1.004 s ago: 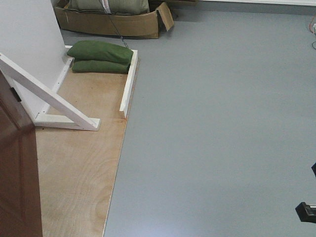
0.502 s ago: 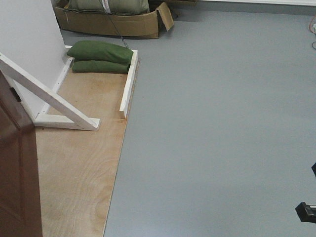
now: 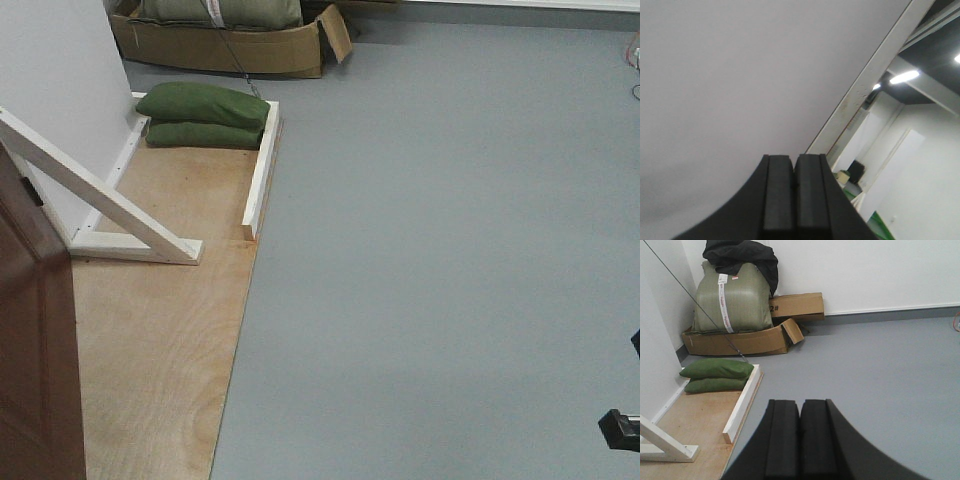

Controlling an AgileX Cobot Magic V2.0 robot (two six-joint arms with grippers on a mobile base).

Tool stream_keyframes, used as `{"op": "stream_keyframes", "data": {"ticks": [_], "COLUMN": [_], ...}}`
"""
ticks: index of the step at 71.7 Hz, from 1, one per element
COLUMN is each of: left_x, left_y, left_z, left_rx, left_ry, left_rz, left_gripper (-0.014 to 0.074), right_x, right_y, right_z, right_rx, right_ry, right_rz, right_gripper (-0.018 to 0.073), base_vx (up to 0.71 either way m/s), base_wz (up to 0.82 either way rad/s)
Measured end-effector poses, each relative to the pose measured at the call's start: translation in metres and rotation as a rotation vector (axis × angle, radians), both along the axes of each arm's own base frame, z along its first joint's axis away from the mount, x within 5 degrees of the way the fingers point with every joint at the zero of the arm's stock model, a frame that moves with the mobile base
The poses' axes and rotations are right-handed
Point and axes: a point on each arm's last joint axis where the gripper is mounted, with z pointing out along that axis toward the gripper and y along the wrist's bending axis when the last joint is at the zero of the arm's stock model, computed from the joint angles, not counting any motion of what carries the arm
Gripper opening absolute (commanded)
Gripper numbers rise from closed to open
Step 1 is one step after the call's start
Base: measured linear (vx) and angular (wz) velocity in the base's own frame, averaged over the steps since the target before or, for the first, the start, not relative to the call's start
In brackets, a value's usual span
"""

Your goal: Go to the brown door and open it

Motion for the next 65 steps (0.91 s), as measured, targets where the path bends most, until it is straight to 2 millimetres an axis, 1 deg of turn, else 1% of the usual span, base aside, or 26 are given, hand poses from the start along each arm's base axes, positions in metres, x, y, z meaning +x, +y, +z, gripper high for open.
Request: {"op": "stream_keyframes", "data": {"ticks": [15,19,28,34,45,51,57,65], "left_x": [0.011,0.013,0.020,0.027,0.041,0.046,0.050,0.063], "left_y": [0.012,0.015,0.021,0.026,0.035,0.038,0.040,0.042], "left_z": [-0.004,0.000,0.018,0.026,0.030,0.034,0.036,0.038], "left_rx": [-0.062,-0.076,-0.104,-0.124,-0.160,-0.163,-0.161,-0.149], "left_ry": [0.062,0.053,-0.001,-0.025,-0.023,-0.024,-0.021,0.004], "left_rz": [0.083,0.095,0.103,0.099,0.094,0.094,0.060,-0.073], "left_gripper": [0.0011,0.0011,0.0011,0.0011,0.0011,0.0011,0.0011,0.0011], "right_x": [0.000,0.000,0.000,0.000,0.000,0.000,0.000,0.000], "right_y": [0.000,0.000,0.000,0.000,0.000,0.000,0.000,0.000], "right_z": [0.000,0.000,0.000,0.000,0.000,0.000,0.000,0.000], "right_rx": [0.000,0.000,0.000,0.000,0.000,0.000,0.000,0.000], "right_ry": [0.000,0.000,0.000,0.000,0.000,0.000,0.000,0.000], "right_rz": [0.000,0.000,0.000,0.000,0.000,0.000,0.000,0.000], "right_gripper": [0.0000,0.0000,0.0000,0.0000,0.0000,0.0000,0.0000,0.0000], "base_vx": [0.00,0.00,0.00,0.00,0.00,0.00,0.00,0.00], "base_wz": [0.00,0.00,0.00,0.00,0.00,0.00,0.00,0.00]}}
